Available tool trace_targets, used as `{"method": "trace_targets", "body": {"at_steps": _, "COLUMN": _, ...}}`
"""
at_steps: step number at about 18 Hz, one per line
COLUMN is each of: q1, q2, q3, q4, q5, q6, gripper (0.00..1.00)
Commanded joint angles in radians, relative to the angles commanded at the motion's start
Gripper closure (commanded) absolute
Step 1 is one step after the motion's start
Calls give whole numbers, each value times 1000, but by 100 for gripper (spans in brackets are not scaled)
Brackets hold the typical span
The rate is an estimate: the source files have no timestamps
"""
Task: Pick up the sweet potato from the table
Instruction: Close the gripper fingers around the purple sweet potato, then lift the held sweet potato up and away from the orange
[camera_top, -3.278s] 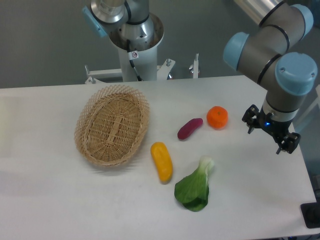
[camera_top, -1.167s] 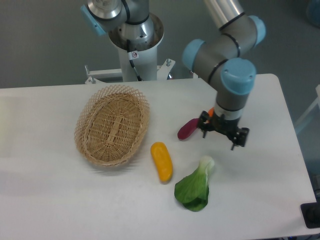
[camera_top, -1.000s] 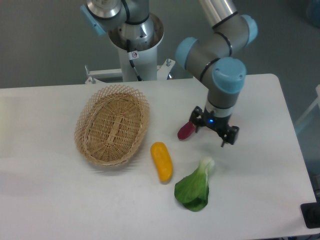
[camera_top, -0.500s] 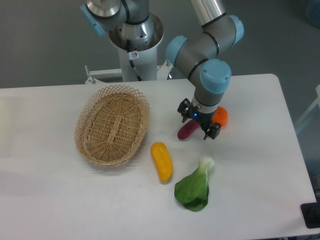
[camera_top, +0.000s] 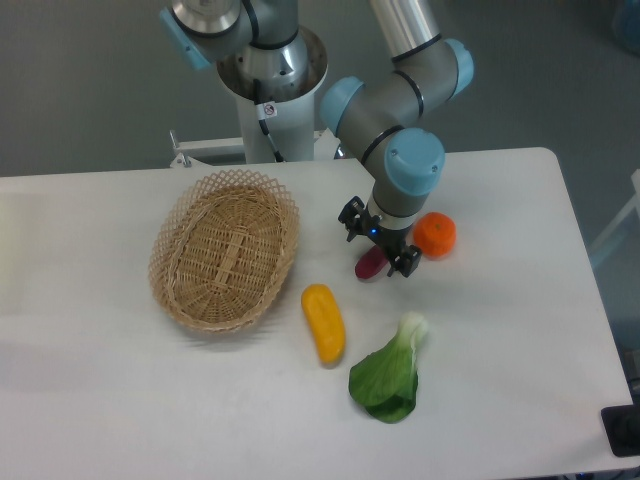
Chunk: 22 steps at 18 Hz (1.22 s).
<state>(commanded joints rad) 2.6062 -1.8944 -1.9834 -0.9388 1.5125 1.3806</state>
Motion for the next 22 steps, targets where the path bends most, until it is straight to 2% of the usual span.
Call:
{"method": "trace_targets", "body": {"at_steps": 2, "q1": -3, "q2": -6, "q3": 0, "q4": 3, "q5": 0, "q6": 0, "gripper": 0}}
{"method": "trace_targets", "body": {"at_steps": 4, "q1": -9, "q2": -17, "q3": -5, "q4": 35, "q5": 0, "q6": -6, "gripper": 2}}
{"method": "trace_targets", "body": {"at_steps": 5, "q1": -9, "q2": -18, "q3": -12, "q4": 55, "q5": 0, "q6": -18, "gripper": 11}}
{"method": "trace_targets", "body": {"at_steps": 8, "q1": -9, "q2": -20, "q3": -15, "q4": 64, "q5": 5, "q6": -29, "gripper": 47}}
{"method": "trace_targets", "body": {"at_steps": 10, "q1": -9, "q2": -18, "q3": -15, "q4": 64, "q5": 6, "q6": -26, "gripper": 64}}
{"method": "trace_targets", "body": {"at_steps": 12, "q1": -8, "q2": -17, "q3": -11, "q4": 64, "q5": 8, "q6": -26, "gripper": 75}}
{"method": "trace_targets", "body": {"at_steps": 15, "q1": -8, "q2": -11, "q3": 3, "q4": 61, "q5": 11, "q6": -28, "gripper": 82}}
{"method": "trace_targets", "body": {"at_steps": 19, "q1": -6, "q2": -3, "q3": 46, "q4": 54, "q5": 15, "q6": -25, "gripper": 83}}
{"method": "trace_targets", "body": {"at_steps": 22, "q1": -5, "q2": -2, "q3": 97, "q4": 43, "q5": 78, "q6": -17, "gripper": 83}}
